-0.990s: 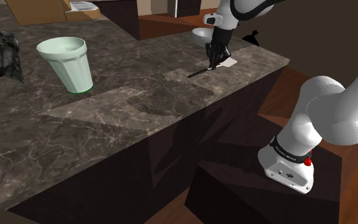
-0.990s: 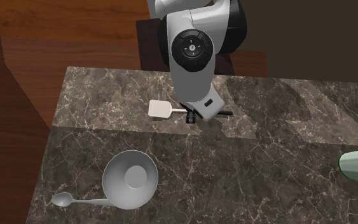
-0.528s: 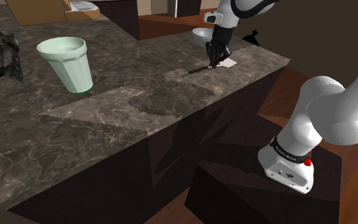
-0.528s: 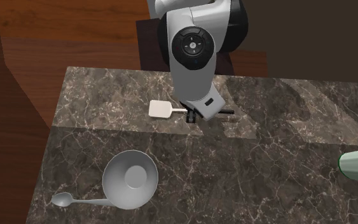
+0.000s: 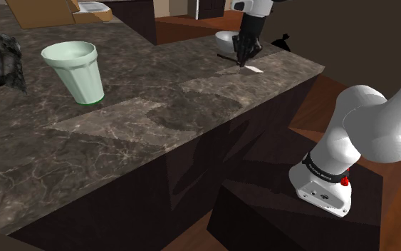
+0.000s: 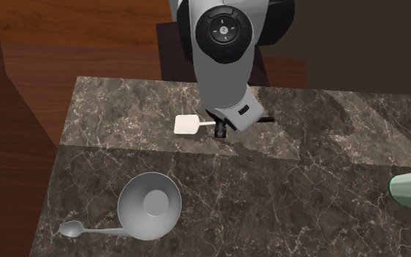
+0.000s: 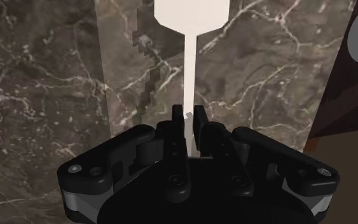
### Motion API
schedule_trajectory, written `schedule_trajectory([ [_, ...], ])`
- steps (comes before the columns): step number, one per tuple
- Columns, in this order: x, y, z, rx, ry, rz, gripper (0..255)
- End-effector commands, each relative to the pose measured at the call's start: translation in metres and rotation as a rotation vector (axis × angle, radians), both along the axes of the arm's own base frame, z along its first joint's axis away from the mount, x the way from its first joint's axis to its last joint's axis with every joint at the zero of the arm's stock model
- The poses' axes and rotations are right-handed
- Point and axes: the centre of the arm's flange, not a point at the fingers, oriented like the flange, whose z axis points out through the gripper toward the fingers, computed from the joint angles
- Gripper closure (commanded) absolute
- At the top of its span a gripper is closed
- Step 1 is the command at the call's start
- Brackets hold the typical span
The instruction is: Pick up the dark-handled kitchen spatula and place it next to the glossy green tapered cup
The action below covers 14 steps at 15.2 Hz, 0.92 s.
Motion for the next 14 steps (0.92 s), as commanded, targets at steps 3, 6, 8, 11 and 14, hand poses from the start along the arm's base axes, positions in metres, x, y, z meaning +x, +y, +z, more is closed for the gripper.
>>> schedule_trajectory([
  [3, -0.001, 0.0, 0.021, 0.0, 0.0, 0.0, 255],
  [6, -0.001, 0.0, 0.037, 0.0, 0.0, 0.0, 255],
  [8, -0.001, 0.0, 0.047, 0.0, 0.0, 0.0, 255],
  [11, -0.001, 0.0, 0.063, 0.0, 0.0, 0.0, 255],
  [14, -0.001, 0.0, 0.079, 0.0, 0.0, 0.0, 255],
])
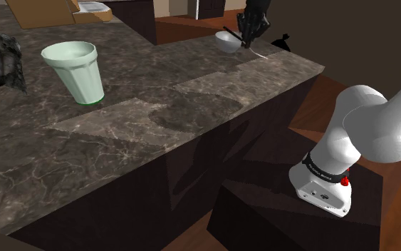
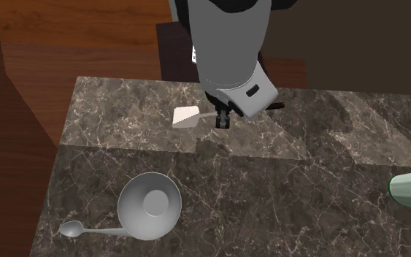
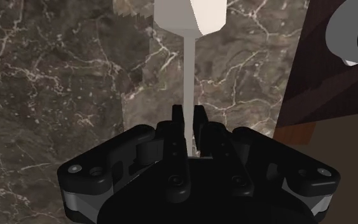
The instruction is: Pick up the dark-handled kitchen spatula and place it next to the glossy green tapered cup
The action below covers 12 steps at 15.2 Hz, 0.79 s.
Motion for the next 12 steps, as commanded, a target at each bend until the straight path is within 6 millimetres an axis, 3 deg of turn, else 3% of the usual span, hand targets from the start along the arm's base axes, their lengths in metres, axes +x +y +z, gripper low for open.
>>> schedule_trajectory([
  [1, 0.0, 0.0, 0.011, 0.0, 0.0, 0.0, 255],
  [12, 0.0, 0.0, 0.069, 0.0, 0.0, 0.0, 255],
])
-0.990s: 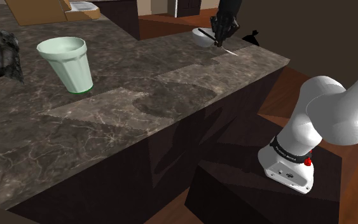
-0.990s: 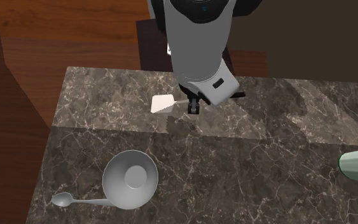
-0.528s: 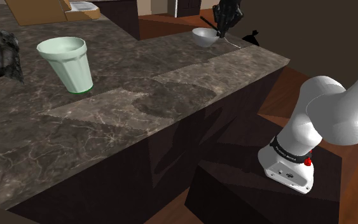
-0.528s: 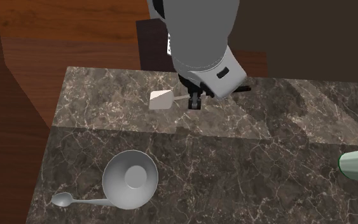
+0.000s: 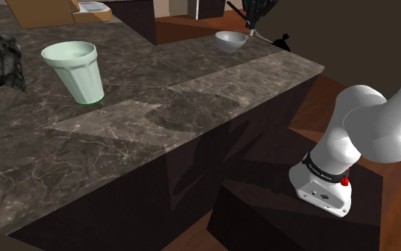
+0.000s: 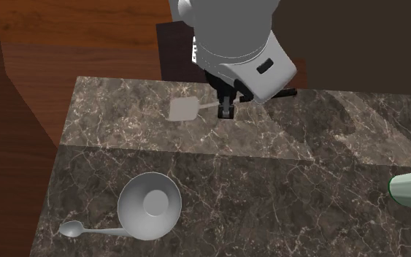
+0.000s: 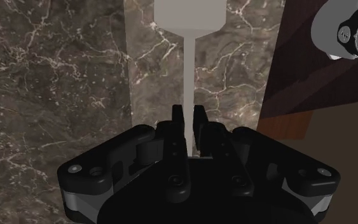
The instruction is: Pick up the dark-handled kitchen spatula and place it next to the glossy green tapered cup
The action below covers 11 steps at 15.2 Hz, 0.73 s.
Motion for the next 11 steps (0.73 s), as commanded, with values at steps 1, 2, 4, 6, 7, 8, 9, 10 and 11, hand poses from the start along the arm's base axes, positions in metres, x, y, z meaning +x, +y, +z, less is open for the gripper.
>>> schedule_trajectory([
  [1, 0.0, 0.0, 0.011, 0.0, 0.0, 0.0, 255],
  [2, 0.0, 0.0, 0.016, 0.0, 0.0, 0.0, 255],
  [4, 0.0, 0.0, 0.027, 0.0, 0.0, 0.0, 255],
  [6, 0.0, 0.0, 0.037, 0.0, 0.0, 0.0, 255],
  [7, 0.0, 0.0, 0.039, 0.0, 0.0, 0.0, 255],
  [8, 0.005, 0.012, 0.039, 0.0, 0.0, 0.0, 255],
  [9, 0.011, 0.024, 0.039, 0.0, 0.0, 0.0, 255],
  [10, 0.017, 0.036, 0.039, 0.0, 0.0, 0.0, 255],
  [11, 0.023, 0.048, 0.039, 0.0, 0.0, 0.0, 255],
])
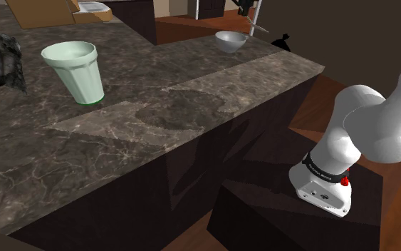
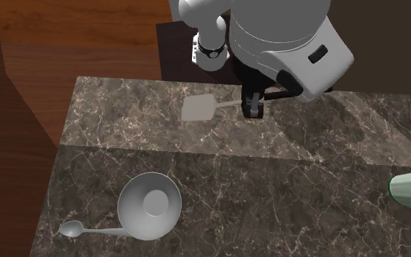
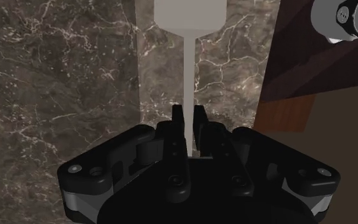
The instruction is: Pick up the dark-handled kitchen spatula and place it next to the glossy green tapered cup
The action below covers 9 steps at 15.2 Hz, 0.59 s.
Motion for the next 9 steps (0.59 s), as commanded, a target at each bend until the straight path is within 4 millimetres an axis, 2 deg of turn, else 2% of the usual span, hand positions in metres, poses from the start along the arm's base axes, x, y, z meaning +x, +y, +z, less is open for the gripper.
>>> schedule_trajectory([
  [1, 0.01, 0.024, -0.001, 0.001, 0.0, 0.0, 255],
  [9, 0.055, 0.119, 0.0, 0.001, 0.0, 0.0, 255],
])
